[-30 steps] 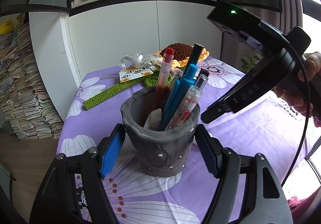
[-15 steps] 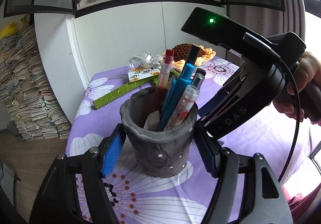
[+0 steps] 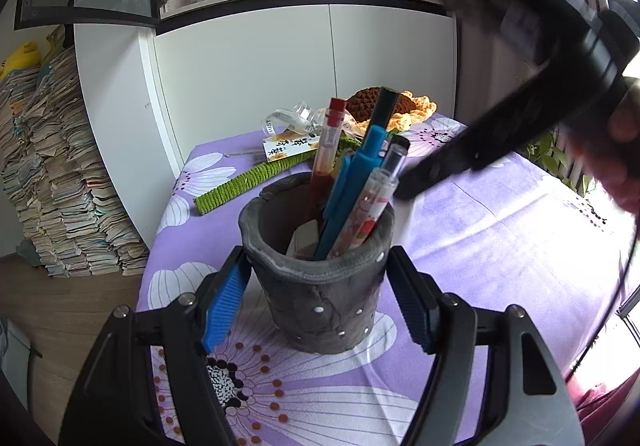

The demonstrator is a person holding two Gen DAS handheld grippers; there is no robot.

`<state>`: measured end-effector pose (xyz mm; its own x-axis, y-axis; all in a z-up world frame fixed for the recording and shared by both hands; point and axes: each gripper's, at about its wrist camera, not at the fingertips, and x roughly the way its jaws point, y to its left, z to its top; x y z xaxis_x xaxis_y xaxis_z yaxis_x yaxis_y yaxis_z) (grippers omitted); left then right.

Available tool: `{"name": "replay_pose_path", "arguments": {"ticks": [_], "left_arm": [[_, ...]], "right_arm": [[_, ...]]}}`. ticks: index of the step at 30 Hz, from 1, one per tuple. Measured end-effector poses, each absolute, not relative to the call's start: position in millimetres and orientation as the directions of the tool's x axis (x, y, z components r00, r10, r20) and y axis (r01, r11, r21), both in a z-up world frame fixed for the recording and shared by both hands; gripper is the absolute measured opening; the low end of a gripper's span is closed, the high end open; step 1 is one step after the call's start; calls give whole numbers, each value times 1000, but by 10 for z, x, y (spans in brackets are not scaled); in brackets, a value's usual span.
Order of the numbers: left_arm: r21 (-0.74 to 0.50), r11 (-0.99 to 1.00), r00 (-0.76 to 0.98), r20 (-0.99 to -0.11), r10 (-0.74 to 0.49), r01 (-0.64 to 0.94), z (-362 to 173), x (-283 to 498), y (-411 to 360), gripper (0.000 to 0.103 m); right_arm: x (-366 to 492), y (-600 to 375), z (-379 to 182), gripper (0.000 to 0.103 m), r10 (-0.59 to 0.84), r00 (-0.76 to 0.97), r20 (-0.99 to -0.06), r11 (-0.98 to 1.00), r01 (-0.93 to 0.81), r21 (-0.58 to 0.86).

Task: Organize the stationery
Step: 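Carry the white glue tube over the grey cup and drop it in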

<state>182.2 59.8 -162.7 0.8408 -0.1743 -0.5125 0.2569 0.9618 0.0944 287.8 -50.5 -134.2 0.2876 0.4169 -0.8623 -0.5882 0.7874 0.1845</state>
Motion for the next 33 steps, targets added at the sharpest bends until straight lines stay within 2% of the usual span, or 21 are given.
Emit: {"name": "replay_pose_path", "arguments": {"ticks": [7,12,27,33], "left_arm": [[87,963,840,-512,-177,256,-1631,1829,604,69],[88,963,840,-514,-174,253,-1630,1830,593,69],[84,963,841,-510,-178,255,-1638,1827,592,69],[84,963,841,-511,-178,254,-1639,1828,590,69]], "right_arm": [[2421,-636,-467,27,518,482,-707,772,-619,143],[2254,-476,-122,27,587,509,-630,725,-676,130],[2278,-106,-125,27,641,464,-612,665,-734,139],[2424,-30,-382,27,634,402,-660,661,-725,193]]}}
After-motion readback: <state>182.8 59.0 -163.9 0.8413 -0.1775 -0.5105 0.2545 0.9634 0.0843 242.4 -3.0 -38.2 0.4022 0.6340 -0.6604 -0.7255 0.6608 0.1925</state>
